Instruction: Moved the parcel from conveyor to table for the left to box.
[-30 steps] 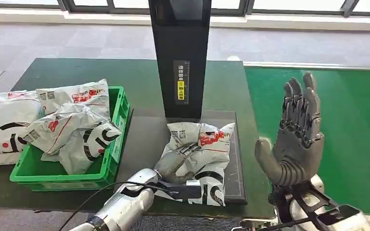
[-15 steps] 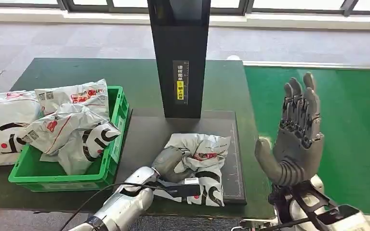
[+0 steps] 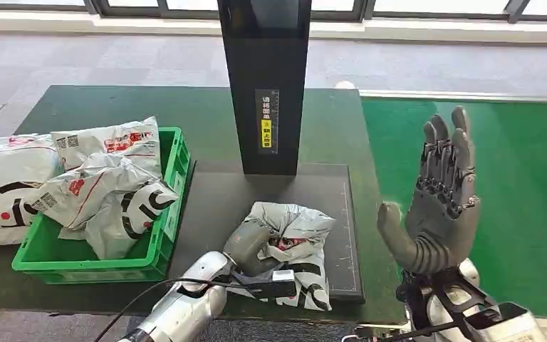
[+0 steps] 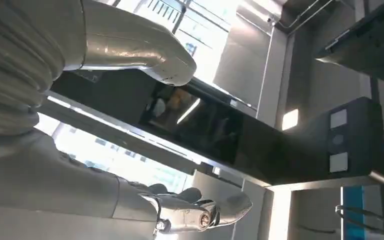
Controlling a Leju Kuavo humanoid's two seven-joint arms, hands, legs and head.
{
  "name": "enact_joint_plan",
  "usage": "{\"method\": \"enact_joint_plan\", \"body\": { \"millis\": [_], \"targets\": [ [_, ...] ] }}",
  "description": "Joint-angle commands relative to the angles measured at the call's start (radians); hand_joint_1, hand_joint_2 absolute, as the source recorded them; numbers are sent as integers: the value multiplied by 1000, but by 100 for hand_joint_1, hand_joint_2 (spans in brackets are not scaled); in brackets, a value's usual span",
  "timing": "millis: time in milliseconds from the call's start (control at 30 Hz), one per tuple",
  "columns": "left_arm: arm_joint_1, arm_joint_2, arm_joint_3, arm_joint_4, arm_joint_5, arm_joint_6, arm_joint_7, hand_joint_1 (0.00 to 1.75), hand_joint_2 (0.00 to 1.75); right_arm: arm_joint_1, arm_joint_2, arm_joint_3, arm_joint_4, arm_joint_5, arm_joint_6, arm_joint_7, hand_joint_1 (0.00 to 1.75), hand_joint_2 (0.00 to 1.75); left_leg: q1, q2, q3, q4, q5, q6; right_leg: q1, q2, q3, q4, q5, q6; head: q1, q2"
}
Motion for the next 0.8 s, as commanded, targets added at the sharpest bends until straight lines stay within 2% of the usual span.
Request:
{"method": "enact_joint_plan", "body": {
  "millis": [33, 133, 267, 400, 467, 533, 567, 600, 633, 667, 700, 800],
  "targets": [
    [31, 42, 108, -181, 29, 101, 7, 175, 175, -2, -29, 31, 15, 5, -22, 0, 0, 175, 0, 3, 0, -1, 0, 0, 1, 2, -1, -1, 1, -1, 0, 0],
    [82, 64, 177, -345, 72, 162, -8, 175, 175, 11, -35, 38, 3, 8, -42, 0, 0, 175, 1, 4, -1, -1, 0, 0, 1, 3, -2, -1, 1, -1, 0, 0],
    [82, 64, 177, -345, 72, 162, -8, 175, 175, 11, -35, 38, 3, 8, -42, 0, 0, 175, 0, 3, -1, 0, 0, 0, 0, 3, -2, 0, 0, 0, 0, 0],
    [150, 83, 250, -510, 161, 210, -58, 175, 175, 18, -39, 47, -1, 10, -54, 0, 0, 175, 1, 4, -1, 0, -1, 0, 1, 4, -2, -1, 0, 0, 0, 0],
    [201, 98, 310, -623, 197, 254, -67, 175, 175, 12, -40, 50, 8, 5, -53, 0, 0, 175, 1, 6, -1, 0, -1, 0, 1, 6, -3, 0, 1, -1, 0, 0],
    [267, 108, 439, -788, 268, 312, -86, 175, 175, 2, -33, 52, 21, -1, -49, 0, 0, 175, 1, 10, -1, 0, -2, 0, 1, 10, -4, 0, 1, -1, 0, 0],
    [283, 71, 552, -871, 270, 312, -102, 175, 175, 0, -29, 53, 26, -1, -48, 0, 0, 175, 1, 11, 0, -1, -2, -1, 1, 11, -3, -1, 1, -1, 0, 0],
    [285, 90, 589, -893, 297, 312, -105, 175, 175, -1, -26, 55, 29, 2, -49, 0, 0, 175, 1, 9, -2, 0, -2, -1, 1, 10, -4, 0, 1, -1, 0, 0],
    [285, 90, 589, -893, 297, 312, -105, 175, 175, -1, -26, 55, 29, 2, -49, 0, 0, 175, 2, 13, -2, 1, -3, -2, 2, 13, -5, 1, 1, -2, 0, 0],
    [285, 90, 589, -893, 297, 312, -105, 175, 175, -1, -26, 55, 29, 2, -49, 0, 0, 175, 1, 10, -2, 0, -3, -2, 2, 11, -5, 1, 0, -1, 0, 0],
    [281, 70, 650, -932, 337, 312, -118, 175, 175, 0, -25, 58, 31, 2, -46, 0, 0, 175, 1, 10, 0, -1, -3, -2, 1, 11, -5, 0, 0, -2, 0, 0],
    [247, 91, 776, -927, 396, 312, -86, 175, 175, -3, -26, 63, 38, 5, -45, 0, 0, 175, 2, 6, -3, 0, -2, -2, 2, 7, -5, 1, 0, -2, 0, 0]
  ]
}}
